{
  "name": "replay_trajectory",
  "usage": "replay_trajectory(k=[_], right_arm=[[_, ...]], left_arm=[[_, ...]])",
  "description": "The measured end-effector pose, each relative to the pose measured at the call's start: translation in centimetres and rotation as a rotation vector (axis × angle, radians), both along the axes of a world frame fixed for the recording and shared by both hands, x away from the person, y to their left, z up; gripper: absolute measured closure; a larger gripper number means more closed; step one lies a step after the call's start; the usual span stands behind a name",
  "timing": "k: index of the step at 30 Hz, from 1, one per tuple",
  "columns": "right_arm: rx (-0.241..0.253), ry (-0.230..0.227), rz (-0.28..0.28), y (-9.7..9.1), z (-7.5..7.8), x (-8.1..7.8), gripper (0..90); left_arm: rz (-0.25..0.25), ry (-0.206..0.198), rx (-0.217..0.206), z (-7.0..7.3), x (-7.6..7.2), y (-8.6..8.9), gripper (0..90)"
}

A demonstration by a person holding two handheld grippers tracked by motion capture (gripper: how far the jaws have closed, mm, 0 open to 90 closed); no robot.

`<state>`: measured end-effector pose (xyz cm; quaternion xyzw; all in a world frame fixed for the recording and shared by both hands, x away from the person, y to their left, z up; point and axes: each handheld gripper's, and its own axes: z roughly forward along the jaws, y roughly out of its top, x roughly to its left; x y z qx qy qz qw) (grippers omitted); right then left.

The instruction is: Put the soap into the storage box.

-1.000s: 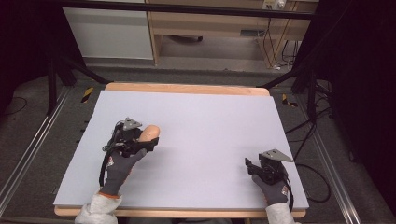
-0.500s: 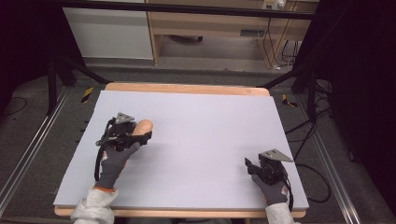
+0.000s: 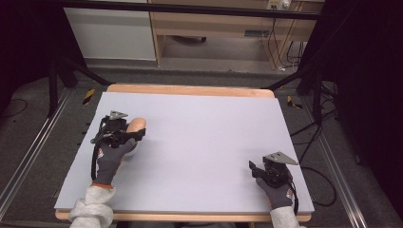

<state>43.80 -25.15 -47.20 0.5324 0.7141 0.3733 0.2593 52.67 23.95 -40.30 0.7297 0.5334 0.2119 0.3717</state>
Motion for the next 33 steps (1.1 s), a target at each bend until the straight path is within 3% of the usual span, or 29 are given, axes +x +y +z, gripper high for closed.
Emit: replay_trajectory(k=[13,33], right_arm=[[-0.006,0.004,0.009,0.1,-0.1,0.1,39.9],[-0.009,0.014,0.01,0.3,-0.3,0.1,39.1]], left_arm=[[0.053,0.032,0.014,-1.5,0.4,1.7,31.8],[0.064,0.053,0.022,-2.7,0.2,2.4,31.7]])
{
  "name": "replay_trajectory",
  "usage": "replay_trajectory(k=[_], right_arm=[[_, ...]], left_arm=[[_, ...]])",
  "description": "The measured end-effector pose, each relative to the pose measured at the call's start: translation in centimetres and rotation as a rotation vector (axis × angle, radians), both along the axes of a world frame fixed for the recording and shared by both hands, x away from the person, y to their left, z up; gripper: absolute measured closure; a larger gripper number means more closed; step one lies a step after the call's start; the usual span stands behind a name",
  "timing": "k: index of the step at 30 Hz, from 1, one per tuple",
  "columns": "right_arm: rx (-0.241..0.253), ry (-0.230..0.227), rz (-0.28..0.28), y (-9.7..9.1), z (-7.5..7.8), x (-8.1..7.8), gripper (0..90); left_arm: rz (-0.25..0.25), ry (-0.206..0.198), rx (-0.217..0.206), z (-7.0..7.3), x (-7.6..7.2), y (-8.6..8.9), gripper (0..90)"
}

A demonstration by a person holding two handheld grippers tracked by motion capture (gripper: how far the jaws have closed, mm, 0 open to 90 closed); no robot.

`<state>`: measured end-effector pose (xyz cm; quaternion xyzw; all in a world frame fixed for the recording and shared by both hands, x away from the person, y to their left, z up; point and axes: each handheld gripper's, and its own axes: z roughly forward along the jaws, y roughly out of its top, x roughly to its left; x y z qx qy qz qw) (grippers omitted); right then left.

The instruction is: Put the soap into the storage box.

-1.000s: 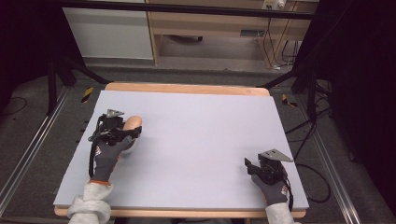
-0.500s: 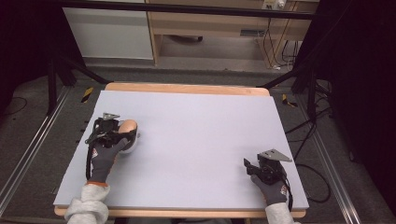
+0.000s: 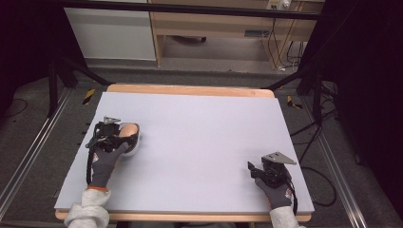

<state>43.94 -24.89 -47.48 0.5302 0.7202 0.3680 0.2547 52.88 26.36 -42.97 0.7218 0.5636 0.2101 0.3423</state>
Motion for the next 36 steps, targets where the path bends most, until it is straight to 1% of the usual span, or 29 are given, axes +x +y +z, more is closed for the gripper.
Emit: replay_trajectory(k=[7,12,21,25,28,29,31,33,36], right_arm=[[0.001,0.0,0.003,0.0,0.0,0.0,38.6],[0.002,-0.002,0.004,0.0,0.0,0.0,38.3],[-0.005,-0.008,0.004,0.0,0.0,0.0,38.1],[-0.005,-0.009,0.004,0.0,0.0,0.0,38.1],[-0.004,-0.008,0.003,0.0,0.0,0.0,38.1],[-0.001,-0.006,0.002,0.0,0.0,0.0,38.1],[-0.007,-0.011,0.004,-0.1,0.0,0.0,38.1],[-0.008,-0.012,0.004,-0.1,0.0,0.0,38.1],[-0.004,-0.01,0.004,-0.1,0.1,0.0,38.1]], left_arm=[[0.004,-0.003,-0.004,0.0,-0.1,0.0,31.6],[0.005,-0.002,-0.016,-0.1,-0.2,0.2,31.4],[0.003,-0.009,-0.011,-0.1,-0.6,0.3,30.8],[-0.005,-0.01,-0.008,-0.1,-0.9,0.3,30.7],[-0.01,-0.019,-0.007,0.0,-1.2,0.2,30.5],[-0.013,-0.021,-0.01,0.1,-1.3,0.2,30.5],[-0.026,-0.028,-0.028,0.3,-1.5,0.1,31.2],[-0.032,-0.034,-0.016,0.5,-1.7,-0.1,30.6],[-0.044,-0.045,-0.019,0.8,-2.0,-0.3,30.7]])
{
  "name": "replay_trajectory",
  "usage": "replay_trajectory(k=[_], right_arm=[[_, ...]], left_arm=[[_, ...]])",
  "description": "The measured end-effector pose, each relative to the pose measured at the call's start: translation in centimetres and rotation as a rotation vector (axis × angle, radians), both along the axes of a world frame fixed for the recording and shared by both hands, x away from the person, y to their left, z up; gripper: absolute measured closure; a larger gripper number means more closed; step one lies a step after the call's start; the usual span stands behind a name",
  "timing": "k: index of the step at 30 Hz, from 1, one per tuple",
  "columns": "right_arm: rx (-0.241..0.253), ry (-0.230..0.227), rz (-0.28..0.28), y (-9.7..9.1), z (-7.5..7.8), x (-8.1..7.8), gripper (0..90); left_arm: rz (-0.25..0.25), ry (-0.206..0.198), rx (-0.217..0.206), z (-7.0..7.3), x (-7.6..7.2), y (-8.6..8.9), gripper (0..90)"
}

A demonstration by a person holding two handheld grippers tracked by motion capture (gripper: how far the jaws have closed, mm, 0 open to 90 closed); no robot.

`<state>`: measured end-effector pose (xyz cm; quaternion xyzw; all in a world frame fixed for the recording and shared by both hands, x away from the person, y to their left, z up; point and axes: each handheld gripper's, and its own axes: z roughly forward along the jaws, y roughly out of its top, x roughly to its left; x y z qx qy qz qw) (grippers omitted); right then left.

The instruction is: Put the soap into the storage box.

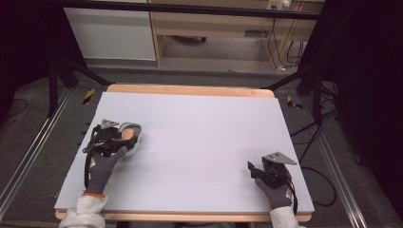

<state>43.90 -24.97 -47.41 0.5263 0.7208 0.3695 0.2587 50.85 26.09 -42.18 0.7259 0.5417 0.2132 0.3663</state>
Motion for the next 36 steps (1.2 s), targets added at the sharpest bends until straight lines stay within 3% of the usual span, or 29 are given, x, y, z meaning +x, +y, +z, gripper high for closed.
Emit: replay_trajectory(k=[11,16,27,32,36], right_arm=[[0.002,-0.001,-0.006,0.0,0.0,-0.1,38.0],[0.004,-0.005,-0.01,-0.1,0.0,-0.1,36.5],[0.024,0.004,-0.029,-0.4,-0.1,-0.3,33.1],[0.002,0.009,-0.033,-0.6,-0.2,-0.3,31.5],[-0.006,0.01,-0.033,-0.6,-0.2,-0.4,30.7]], left_arm=[[-0.061,-0.043,-0.01,0.4,-2.1,-1.0,30.8],[-0.09,-0.064,-0.017,-0.2,-3.8,-1.1,30.3],[-0.09,-0.052,-0.001,-1.8,-6.6,0.5,28.9],[-0.071,-0.032,0.031,-3.0,-7.5,1.4,28.0],[-0.054,-0.022,0.029,-3.4,-8.3,2.4,27.4]])
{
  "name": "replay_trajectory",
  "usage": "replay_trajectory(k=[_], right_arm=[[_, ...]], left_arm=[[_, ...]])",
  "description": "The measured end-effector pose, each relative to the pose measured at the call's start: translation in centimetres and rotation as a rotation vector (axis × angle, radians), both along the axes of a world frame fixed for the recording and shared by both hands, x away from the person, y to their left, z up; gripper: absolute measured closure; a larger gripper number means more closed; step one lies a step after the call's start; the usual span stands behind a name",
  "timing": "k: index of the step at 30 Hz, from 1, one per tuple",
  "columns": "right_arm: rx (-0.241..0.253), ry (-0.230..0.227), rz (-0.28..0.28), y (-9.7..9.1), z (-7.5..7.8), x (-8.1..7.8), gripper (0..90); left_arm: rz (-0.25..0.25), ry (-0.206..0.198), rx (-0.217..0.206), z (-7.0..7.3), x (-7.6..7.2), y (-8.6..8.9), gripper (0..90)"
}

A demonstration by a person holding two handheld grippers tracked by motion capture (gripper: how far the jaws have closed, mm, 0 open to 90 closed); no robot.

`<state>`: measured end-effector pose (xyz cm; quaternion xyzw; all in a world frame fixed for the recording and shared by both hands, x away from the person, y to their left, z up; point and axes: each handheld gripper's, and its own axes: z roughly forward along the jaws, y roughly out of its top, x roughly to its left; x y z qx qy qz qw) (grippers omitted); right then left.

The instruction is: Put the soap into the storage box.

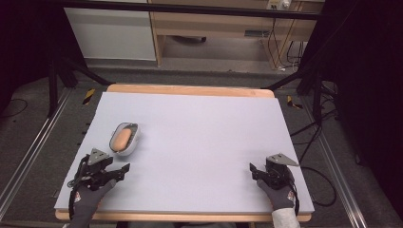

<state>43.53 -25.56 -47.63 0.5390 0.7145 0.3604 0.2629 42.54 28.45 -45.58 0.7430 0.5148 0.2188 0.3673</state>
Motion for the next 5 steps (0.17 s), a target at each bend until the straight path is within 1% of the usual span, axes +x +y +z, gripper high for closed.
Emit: replay_trajectory(k=[1,3,5], right_arm=[[0.011,0.002,0.0,-0.01,0.02,-0.07,30.7],[0.003,0.003,-0.002,-0.16,-0.08,-0.05,30.6],[0.016,0.008,-0.003,-0.2,-0.06,-0.09,30.5]], left_arm=[[0.003,0.002,0.002,-0.1,-0.13,0.26,27.2],[0.018,0.005,0.0,-0.32,-0.25,0.76,26.9],[0.033,0.008,0.002,-0.45,-0.21,1.23,26.1]])
